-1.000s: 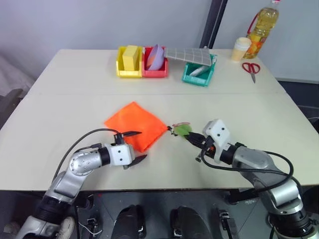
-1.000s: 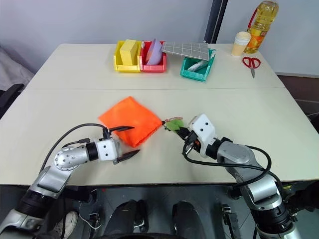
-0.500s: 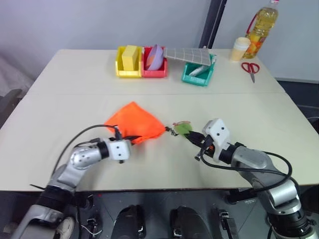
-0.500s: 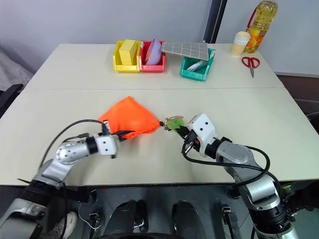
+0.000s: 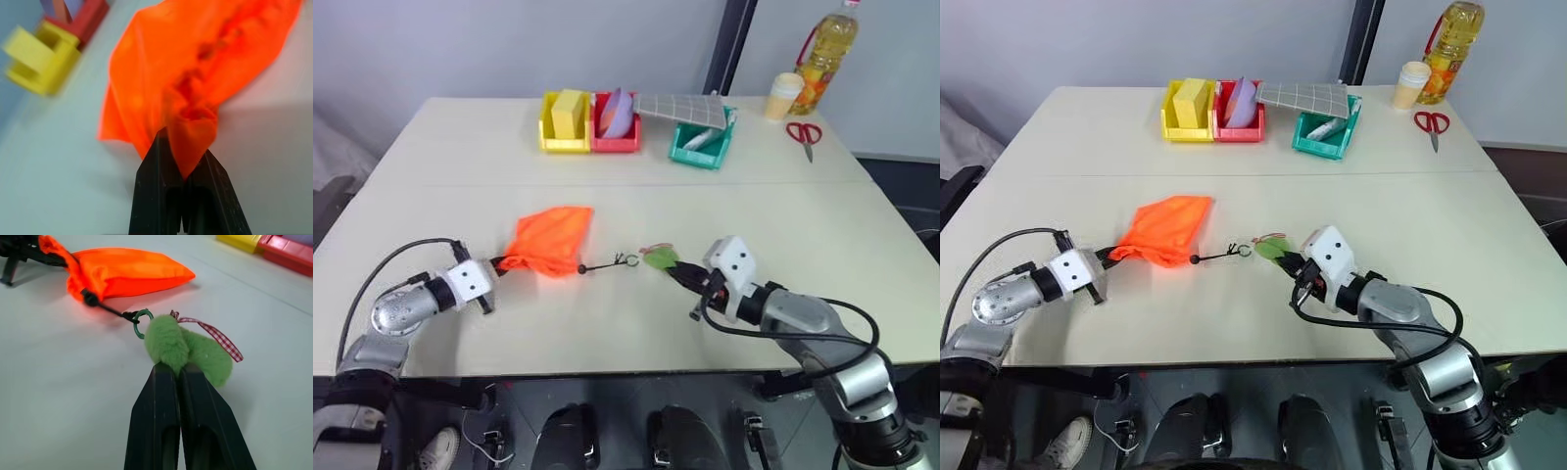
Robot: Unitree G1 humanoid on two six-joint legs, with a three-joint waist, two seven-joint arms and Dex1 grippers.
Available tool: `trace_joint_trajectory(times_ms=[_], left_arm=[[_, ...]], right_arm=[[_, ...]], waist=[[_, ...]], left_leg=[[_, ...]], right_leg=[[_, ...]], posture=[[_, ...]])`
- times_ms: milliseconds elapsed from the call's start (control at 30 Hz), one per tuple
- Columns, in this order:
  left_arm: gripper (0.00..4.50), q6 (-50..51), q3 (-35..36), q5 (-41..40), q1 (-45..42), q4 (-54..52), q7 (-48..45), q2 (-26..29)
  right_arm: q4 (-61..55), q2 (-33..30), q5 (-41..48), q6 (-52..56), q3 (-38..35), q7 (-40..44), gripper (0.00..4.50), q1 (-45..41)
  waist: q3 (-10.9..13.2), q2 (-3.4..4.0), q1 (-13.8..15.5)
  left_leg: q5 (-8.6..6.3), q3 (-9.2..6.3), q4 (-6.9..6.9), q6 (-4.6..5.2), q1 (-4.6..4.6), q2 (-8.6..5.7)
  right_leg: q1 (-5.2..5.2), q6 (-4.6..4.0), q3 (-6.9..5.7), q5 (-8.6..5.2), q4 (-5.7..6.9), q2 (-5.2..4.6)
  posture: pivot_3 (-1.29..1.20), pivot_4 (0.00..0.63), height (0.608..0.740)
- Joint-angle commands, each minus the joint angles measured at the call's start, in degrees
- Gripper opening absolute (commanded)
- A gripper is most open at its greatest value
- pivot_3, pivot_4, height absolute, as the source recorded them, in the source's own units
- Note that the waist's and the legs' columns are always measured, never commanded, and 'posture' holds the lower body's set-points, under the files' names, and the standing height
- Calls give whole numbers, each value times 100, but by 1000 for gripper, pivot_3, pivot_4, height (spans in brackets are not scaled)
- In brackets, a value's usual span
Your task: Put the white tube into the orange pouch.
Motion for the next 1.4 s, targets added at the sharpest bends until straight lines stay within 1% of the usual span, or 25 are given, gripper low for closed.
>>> trace_joint_trajectory(times_ms=[33,67,133,167,267,333,400,467,600,667,767,833,900,967,1000,1133,1233,1400], left_arm=[[897,1484,254,-1060,271,-1008,-683,121],[1351,2118,319,-1472,407,-1441,-929,265],[2406,3093,437,-2011,577,-2087,-1234,516],[2840,3599,541,-2354,636,-2378,-1379,646],[2840,4860,810,-3143,759,-2972,-1703,1013],[2840,5458,962,-3496,692,-3212,-1762,1130],[2840,5791,1059,-3735,478,-3455,-1697,1072],[2840,5928,950,-3746,239,-3741,-1631,949],[2840,5444,353,-2932,38,-4170,-1526,587],[2840,4871,49,-2294,38,-4162,-1383,320],[2840,3987,-203,-1505,87,-3862,-1102,-139],[2840,2997,-410,-645,95,-3504,-826,-299],[2840,2178,-575,-14,92,-3264,-598,-426],[2840,1188,-828,880,98,-3133,-94,-582],[2840,889,-896,1173,120,-3117,164,-715],[2840,502,-1084,2171,201,-3206,1042,-1157],[2840,502,-1169,2874,150,-3134,1673,-1431],[2840,714,-1184,3588,-42,-2970,2451,-1807]], right_arm=[[-140,48,5,-102,-20,-9,0,-55],[-132,53,-2,-109,-16,-6,0,-49],[-119,57,-8,-123,-15,4,0,-43],[-112,58,-8,-127,-15,9,0,-45],[-91,60,-7,-147,-14,30,0,-59],[-77,67,1,-159,-12,46,0,-85],[-62,79,10,-171,-23,56,0,-126],[-58,109,45,-181,-62,54,0,-167],[-91,344,286,-128,-381,-109,0,-310],[-25,429,240,-155,-515,-259,0,-409],[96,590,243,-97,-712,-522,0,-550],[120,623,231,-80,-735,-586,0,-572],[131,641,233,-79,-732,-610,0,-577],[134,661,235,-84,-698,-622,0,-569],[130,672,233,-89,-677,-627,0,-560],[116,729,290,-81,-633,-596,0,-572],[110,760,366,-62,-618,-563,0,-603],[112,754,434,-33,-592,-504,0,-646]], waist=[[1,1,-1],[2,-3,-1],[2,-4,-1],[3,-4,-4],[3,-3,2],[5,0,5],[5,-1,16],[5,-1,28],[5,1,23],[5,1,15],[5,1,13],[5,1,16],[5,1,20],[5,1,21],[5,1,28],[4,1,33],[4,1,30],[4,1,37]], left_leg=[[0,0,0,0,0,0],[0,1,1,0,0,0],[1,-1,4,-2,2,0],[2,-1,4,-3,2,0],[2,-1,5,-5,5,0],[1,-2,5,-6,5,-1],[2,-2,5,-6,5,-2],[2,-2,7,-6,5,-2],[2,-1,8,-6,5,-5],[4,0,8,-7,5,-6],[6,0,7,-11,5,-5],[6,0,7,-10,4,-5],[5,0,6,-9,5,-5],[4,0,5,-8,3,-5],[3,1,5,-6,3,-5],[1,1,7,-1,0,-6],[1,1,7,0,2,-6],[2,1,11,0,2,-6]], right_leg=[[0,1,-1,0,0,0],[1,2,0,0,1,0],[3,2,-1,0,4,2],[2,1,0,0,5,2],[1,-5,0,-3,5,2],[-1,-16,0,-10,5,1],[-1,-16,0,-10,5,0],[3,-15,0,-9,5,0],[10,-14,2,-8,5,1],[10,-1,2,-1,5,3],[8,0,3,0,6,5],[6,-1,3,0,6,5],[5,-2,3,-1,6,3],[3,-4,4,-1,6,0],[3,-11,5,-5,6,-2],[5,-17,5,-8,5,-6],[5,-2,5,0,9,-2],[2,4,4,3,18,2]], posture=[[0,150,740],[0,150,740],[0,150,740],[0,150,740],[0,150,740],[0,150,740],[0,150,740],[0,150,740],[0,150,740],[0,150,740],[0,150,740],[0,150,740],[0,150,740],[0,150,740],[0,150,740],[0,150,740],[0,150,740],[0,150,740]])
